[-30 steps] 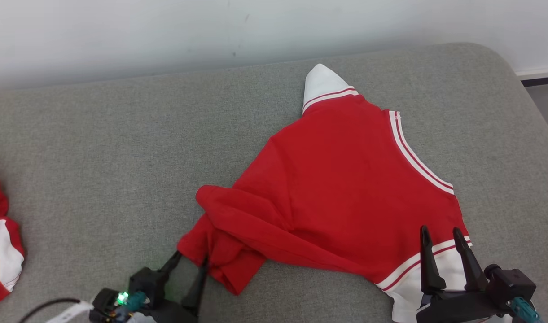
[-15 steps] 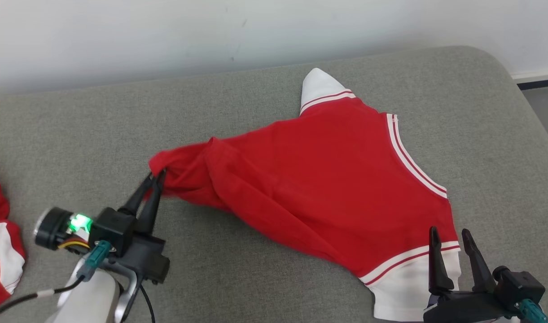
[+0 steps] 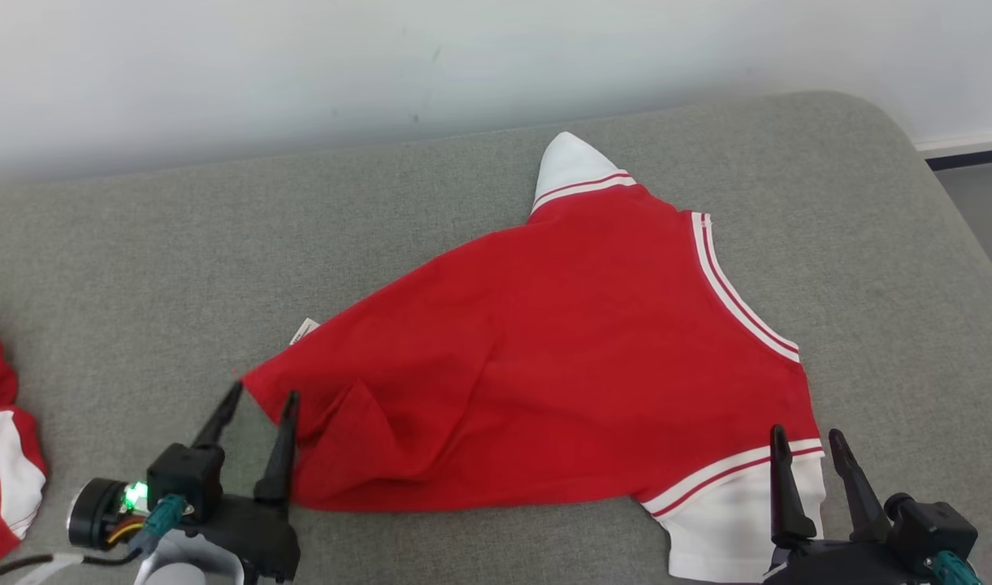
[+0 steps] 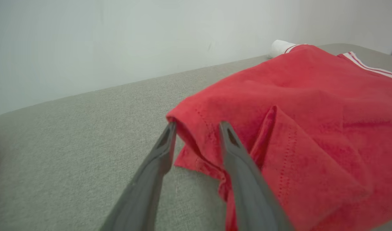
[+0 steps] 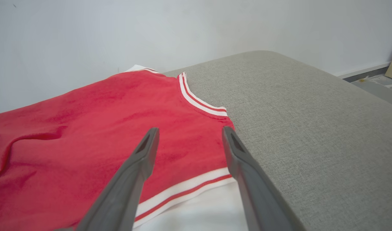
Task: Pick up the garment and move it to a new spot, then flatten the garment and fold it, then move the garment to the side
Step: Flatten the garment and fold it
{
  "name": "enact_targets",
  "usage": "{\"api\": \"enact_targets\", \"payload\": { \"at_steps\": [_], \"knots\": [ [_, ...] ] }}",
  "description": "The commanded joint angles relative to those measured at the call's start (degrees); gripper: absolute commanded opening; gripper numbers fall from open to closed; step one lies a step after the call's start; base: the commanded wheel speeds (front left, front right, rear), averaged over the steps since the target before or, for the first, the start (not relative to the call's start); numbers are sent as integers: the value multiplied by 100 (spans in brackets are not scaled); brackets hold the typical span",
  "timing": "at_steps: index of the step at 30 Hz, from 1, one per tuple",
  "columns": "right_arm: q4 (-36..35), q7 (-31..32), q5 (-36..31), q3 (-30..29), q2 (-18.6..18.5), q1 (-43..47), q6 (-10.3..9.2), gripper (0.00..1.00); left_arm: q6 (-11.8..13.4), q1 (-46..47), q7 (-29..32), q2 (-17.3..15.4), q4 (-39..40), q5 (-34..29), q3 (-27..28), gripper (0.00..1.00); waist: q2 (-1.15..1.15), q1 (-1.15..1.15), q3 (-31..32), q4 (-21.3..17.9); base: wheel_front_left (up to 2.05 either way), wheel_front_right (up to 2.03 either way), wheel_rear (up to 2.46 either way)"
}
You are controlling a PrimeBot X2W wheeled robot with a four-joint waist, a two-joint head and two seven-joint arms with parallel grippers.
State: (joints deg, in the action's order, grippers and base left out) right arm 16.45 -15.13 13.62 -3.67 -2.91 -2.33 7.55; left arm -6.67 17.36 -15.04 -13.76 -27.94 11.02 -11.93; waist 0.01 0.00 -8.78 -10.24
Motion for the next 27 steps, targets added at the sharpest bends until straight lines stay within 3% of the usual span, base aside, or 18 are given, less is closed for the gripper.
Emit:
{"api": "enact_targets", "payload": {
  "at_steps": [1, 10, 22, 23, 24, 25, 27],
  "knots": [
    [-1, 0, 6, -37, 2, 51, -10, 100, -20, -100, -18, 74, 258, -45, 171, 100, -1, 0, -8, 59, 0, 0, 0],
    [26, 0, 44, -24, 2, 92, -10, 100, -66, -956, -18, 385, 1227, -378, 308, 100, -1, 0, -31, 278, 0, 0, 0],
    [54, 0, 34, 34, 3, -22, -11, 100, -74, -865, -18, 323, 297, -105, -279, 100, -1, 0, -84, 179, 0, 0, 0],
    [49, 0, 36, 19, 3, -11, -11, 100, -75, -817, -18, 301, 199, -73, -351, 60, -1, 0, -82, 174, 0, 0, 0],
    [41, 0, 37, 10, 5, 5, -11, 100, -75, -761, -18, 269, 149, -46, -430, 36, -1, 0, -77, 176, 0, 0, 0],
    [36, 0, 36, -3, 5, 22, -11, 100, -74, -711, -19, 265, 177, -18, -484, 0, -1, 0, -72, 184, 0, 0, 0],
    [29, 0, 28, -48, 2, 79, -11, 100, -74, -707, -18, 253, 245, 12, -581, 0, -1, 0, -40, 232, 0, 0, 0]
  ]
}}
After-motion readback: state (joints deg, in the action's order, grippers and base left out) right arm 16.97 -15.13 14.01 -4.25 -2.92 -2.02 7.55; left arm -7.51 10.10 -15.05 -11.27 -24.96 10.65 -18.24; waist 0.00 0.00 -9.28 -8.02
